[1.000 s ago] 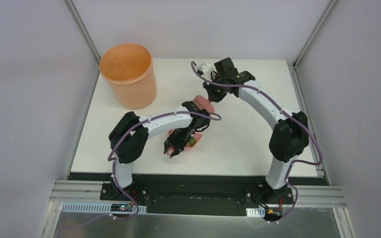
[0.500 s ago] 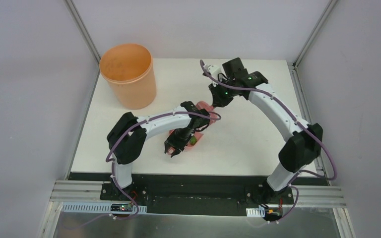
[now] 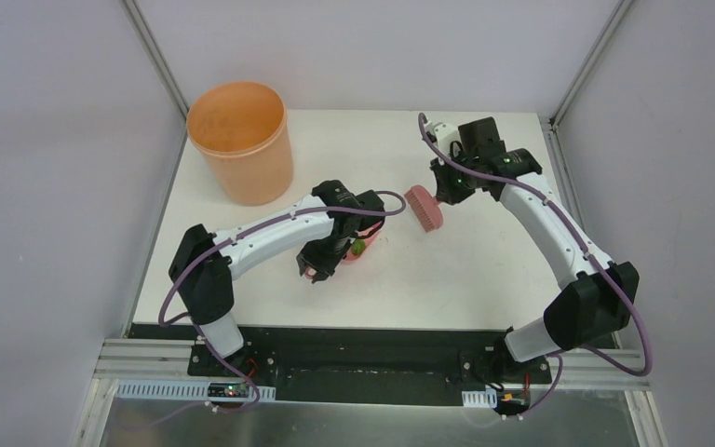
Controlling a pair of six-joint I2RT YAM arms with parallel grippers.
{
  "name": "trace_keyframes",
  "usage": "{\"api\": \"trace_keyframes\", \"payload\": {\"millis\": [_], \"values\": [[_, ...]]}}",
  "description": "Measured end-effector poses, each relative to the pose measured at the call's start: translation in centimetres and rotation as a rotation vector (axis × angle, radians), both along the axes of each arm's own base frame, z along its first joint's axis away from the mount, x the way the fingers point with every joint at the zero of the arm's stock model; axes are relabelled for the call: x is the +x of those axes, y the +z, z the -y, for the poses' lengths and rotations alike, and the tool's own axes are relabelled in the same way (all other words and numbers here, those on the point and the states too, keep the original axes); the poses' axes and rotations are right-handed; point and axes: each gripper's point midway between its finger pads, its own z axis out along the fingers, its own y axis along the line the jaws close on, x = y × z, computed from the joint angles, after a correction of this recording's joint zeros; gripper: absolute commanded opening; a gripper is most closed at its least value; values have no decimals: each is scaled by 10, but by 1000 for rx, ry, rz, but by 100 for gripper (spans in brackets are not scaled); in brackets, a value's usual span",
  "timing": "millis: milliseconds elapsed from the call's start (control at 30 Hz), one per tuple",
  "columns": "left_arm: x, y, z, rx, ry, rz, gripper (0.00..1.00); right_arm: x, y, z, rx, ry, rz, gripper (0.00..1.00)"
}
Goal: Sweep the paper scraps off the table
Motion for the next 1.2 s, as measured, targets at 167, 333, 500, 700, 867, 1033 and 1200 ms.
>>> {"api": "trace_keyframes", "payload": {"millis": [167, 333, 500, 700, 867, 1033, 1200], "values": [[-1, 6, -5, 10, 2, 8, 0, -3, -7, 3, 22, -39, -21, 0], [-4, 9, -9, 19, 5, 3, 0, -5, -2, 7, 47, -65, -3, 0], [-14, 4, -15, 51, 20, -15, 0, 5, 6, 3, 59, -71, 7, 0], [-15, 22, -16, 10, 30, 42, 0, 10, 8, -2, 93, -97, 0, 0], [14, 61, 7, -108, 41, 190, 0, -4, 0, 1, 190, -111, -73, 0], [39, 91, 15, -188, 74, 300, 0, -52, -5, 7, 345, -95, -214, 0], [69, 106, -6, -203, 177, 344, 0, -93, -6, -1, 544, -48, -337, 0]]}}
